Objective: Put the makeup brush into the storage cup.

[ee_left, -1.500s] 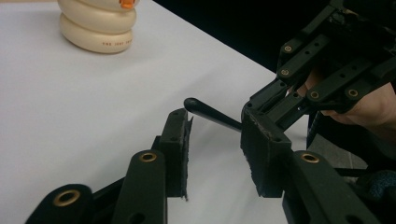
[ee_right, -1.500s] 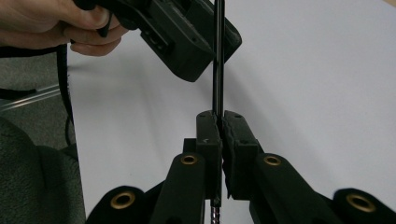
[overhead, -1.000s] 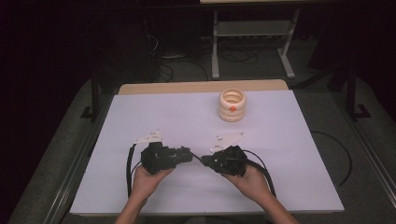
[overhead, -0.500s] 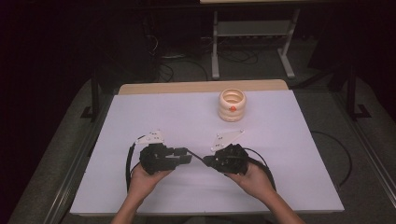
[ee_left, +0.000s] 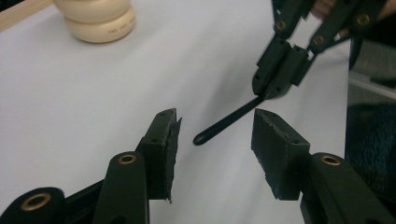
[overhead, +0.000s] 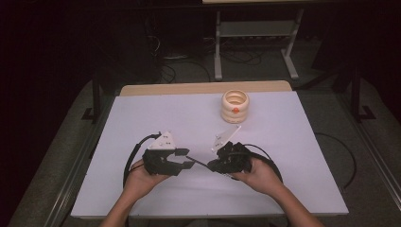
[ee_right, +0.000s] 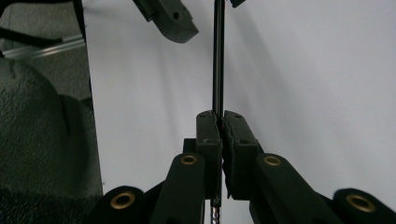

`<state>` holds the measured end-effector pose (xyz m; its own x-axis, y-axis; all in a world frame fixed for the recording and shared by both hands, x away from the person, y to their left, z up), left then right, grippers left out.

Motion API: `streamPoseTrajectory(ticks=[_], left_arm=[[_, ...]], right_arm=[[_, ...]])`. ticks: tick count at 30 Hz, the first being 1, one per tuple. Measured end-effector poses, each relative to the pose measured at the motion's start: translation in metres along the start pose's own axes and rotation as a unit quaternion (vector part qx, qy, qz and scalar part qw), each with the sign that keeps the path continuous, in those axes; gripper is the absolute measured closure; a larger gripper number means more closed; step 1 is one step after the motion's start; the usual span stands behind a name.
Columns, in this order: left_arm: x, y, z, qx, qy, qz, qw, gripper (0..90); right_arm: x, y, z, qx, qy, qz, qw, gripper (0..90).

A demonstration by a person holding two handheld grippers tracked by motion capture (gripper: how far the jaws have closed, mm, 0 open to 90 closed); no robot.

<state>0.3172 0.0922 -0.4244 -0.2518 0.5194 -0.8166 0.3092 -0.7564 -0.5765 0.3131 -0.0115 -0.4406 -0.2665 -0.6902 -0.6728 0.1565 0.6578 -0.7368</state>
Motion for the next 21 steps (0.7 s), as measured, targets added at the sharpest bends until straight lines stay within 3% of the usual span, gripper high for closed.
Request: streamPoseTrajectory(ticks=[3,4,5,8,9,12,13,17,18,19,21], left_arm=[[0.002,0.004,0.007,0.010,0.034,-0.033,0.9988,51.2],[0.002,0.004,0.007,0.010,0.034,-0.033,0.9988,51.4],[0.003,0.006,0.010,0.018,0.050,-0.047,0.9975,51.8],[0.005,0.009,0.014,0.025,0.060,-0.063,0.9959,52.6],[0.007,0.010,0.014,0.025,0.078,-0.075,0.9938,53.6],[0.010,0.014,0.017,0.032,0.101,-0.098,0.9895,56.0],[0.011,0.016,0.019,0.038,0.107,-0.107,0.9878,57.1],[0.014,0.018,0.021,0.048,0.111,-0.122,0.9851,61.4],[0.016,0.019,0.022,0.052,0.114,-0.128,0.9839,62.3],[0.019,0.021,0.024,0.060,0.121,-0.141,0.9808,65.7],[0.020,0.022,0.026,0.062,0.121,-0.145,0.9800,68.1]], right_arm=[[0.000,0.000,-0.002,-0.020,-0.001,-0.016,0.9997,85.0],[-0.001,0.000,-0.003,-0.022,-0.003,-0.019,0.9996,85.0],[-0.001,0.000,-0.004,-0.029,-0.003,-0.021,0.9993,85.0],[-0.001,0.001,-0.006,-0.037,-0.007,-0.027,0.9989,85.0],[0.000,0.002,-0.008,-0.046,-0.012,-0.034,0.9983,85.0],[0.000,0.003,-0.010,-0.054,-0.019,-0.041,0.9975,85.0],[0.000,0.004,-0.011,-0.055,-0.021,-0.044,0.9973,85.0],[0.002,0.005,-0.014,-0.064,-0.023,-0.052,0.9963,85.0],[0.002,0.006,-0.014,-0.062,-0.026,-0.056,0.9962,85.0],[0.004,0.008,-0.016,-0.065,-0.030,-0.064,0.9954,85.0],[0.006,0.010,-0.017,-0.068,-0.033,-0.072,0.9945,85.0]])
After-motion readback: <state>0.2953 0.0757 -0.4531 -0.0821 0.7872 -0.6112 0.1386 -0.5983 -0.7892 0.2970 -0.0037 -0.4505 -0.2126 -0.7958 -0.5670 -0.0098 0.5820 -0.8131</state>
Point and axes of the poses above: each handheld gripper's, and its own axes: y roughly forward along the jaws, x roughly out of its underside, z roughly to its right, the point moved 10 cm from there along y, roughly forward along the jaws, and after that the axes turned 3 degrees about z, right-handed, at the moved point
